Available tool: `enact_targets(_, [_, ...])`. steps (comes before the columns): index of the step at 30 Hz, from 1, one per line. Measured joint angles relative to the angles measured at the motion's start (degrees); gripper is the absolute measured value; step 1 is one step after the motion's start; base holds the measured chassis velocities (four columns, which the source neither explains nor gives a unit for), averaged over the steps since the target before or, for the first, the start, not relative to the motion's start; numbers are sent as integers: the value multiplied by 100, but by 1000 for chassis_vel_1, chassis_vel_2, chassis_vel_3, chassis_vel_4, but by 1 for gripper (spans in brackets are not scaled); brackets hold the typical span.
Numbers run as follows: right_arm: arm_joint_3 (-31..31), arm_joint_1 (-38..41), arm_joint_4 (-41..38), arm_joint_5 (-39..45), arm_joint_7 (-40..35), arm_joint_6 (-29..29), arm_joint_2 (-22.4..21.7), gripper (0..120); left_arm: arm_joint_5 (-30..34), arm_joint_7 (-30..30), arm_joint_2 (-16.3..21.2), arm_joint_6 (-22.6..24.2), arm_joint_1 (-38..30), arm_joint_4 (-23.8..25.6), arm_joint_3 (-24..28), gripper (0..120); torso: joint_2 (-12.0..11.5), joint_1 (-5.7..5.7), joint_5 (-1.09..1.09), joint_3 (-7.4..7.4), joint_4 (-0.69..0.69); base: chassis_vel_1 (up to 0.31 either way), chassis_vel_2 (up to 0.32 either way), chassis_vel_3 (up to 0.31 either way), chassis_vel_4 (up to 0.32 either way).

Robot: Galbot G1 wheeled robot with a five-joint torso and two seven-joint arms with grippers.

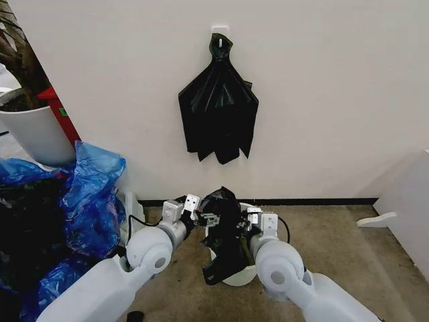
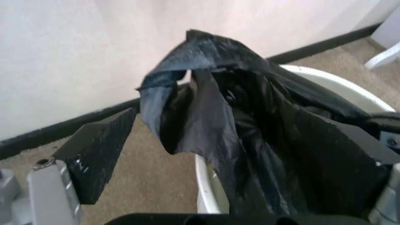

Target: Place the garbage bag over the trash bin.

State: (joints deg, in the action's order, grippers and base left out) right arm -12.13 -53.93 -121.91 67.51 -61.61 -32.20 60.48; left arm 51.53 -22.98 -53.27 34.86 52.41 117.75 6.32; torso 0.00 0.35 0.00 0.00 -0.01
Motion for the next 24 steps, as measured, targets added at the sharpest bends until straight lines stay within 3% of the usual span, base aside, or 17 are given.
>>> enact_targets(24, [22,-9,19,11,-2,9,40,0,537,-1118,-452,664,-659,-438,902,100,0,0,1,0,0,0,0,0,0])
